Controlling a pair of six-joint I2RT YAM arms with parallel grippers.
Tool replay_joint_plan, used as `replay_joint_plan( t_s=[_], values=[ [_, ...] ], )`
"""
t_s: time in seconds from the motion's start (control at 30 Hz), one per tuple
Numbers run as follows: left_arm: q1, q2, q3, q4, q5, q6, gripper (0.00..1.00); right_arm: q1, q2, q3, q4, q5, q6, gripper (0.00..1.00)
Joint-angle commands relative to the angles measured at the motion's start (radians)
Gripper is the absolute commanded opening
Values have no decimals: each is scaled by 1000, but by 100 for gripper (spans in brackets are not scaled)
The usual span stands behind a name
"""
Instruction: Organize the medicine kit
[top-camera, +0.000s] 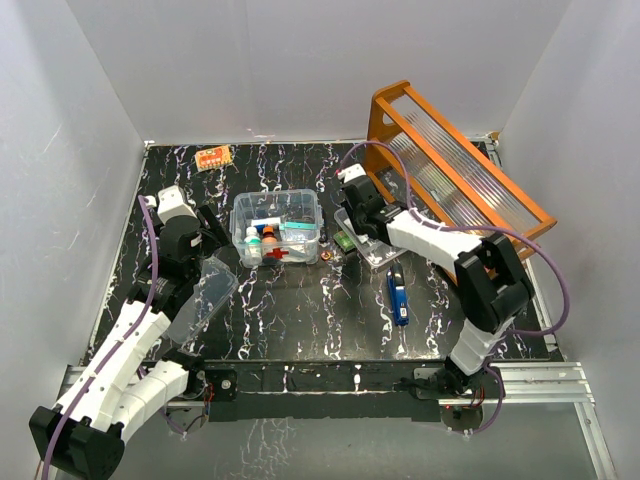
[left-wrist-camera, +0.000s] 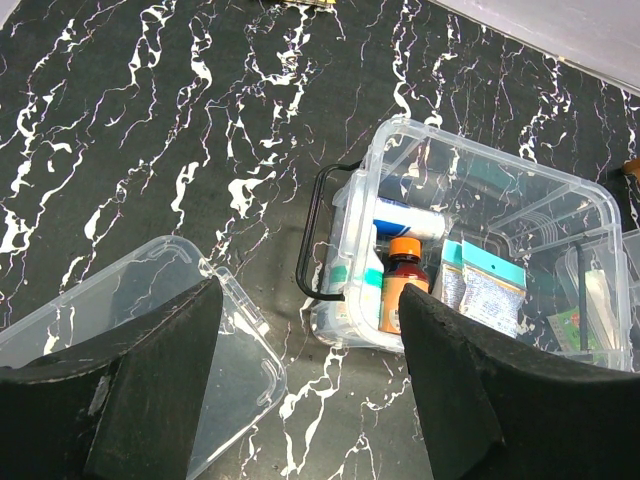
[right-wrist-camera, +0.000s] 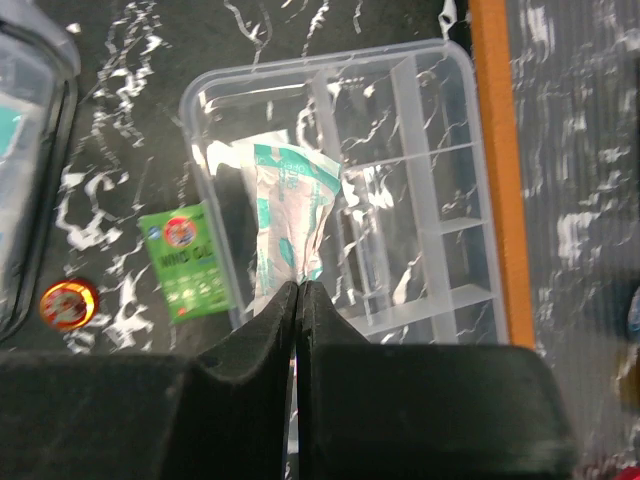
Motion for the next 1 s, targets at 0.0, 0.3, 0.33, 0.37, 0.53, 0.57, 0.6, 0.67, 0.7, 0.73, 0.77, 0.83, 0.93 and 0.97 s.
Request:
replay_joint_plan(
  t_s=[0.0,0.3,0.33,0.37,0.53,0.57,0.6,0.67,0.7,0.73,0.77,0.83,0.93,0.97],
  values=[
    [3,-10,-9,9,-12,0,70,-23,68,81,76,61,-98,0],
    [4,-16,-13,8,-15,3,70,-31,129,74,75,-3,-123,0],
    [4,-16,-12,9,-15,3,70,-32,132,67,75,-4,-124,0],
    [4,-16,-12,9,-15,3,70,-33,137,65,73,-4,-126,0],
    [4,-15,-11,9,-12,4,70,-32,154,78,50,22,-103,5],
    [4,-15,-11,8,-12,4,70,-32,153,82,46,28,-93,9],
    [4,-15,-11,8,-12,4,70,-32,149,82,46,30,-84,13],
    [4,-17,-11,8,-12,4,70,-34,137,87,49,37,-63,22],
    [4,-19,-12,8,-12,4,70,-36,131,90,49,43,-51,25],
    [3,-19,-12,8,-12,4,70,-36,125,93,50,45,-40,27],
    [3,-19,-11,8,-12,4,70,-39,119,95,48,44,-27,29],
    [4,-21,-11,6,-12,5,70,-40,101,96,44,39,0,31],
    [5,-25,-12,7,-13,4,70,-40,71,98,19,2,54,34],
    [4,-25,-13,5,-15,4,70,-41,57,92,11,-18,73,35]
  ],
)
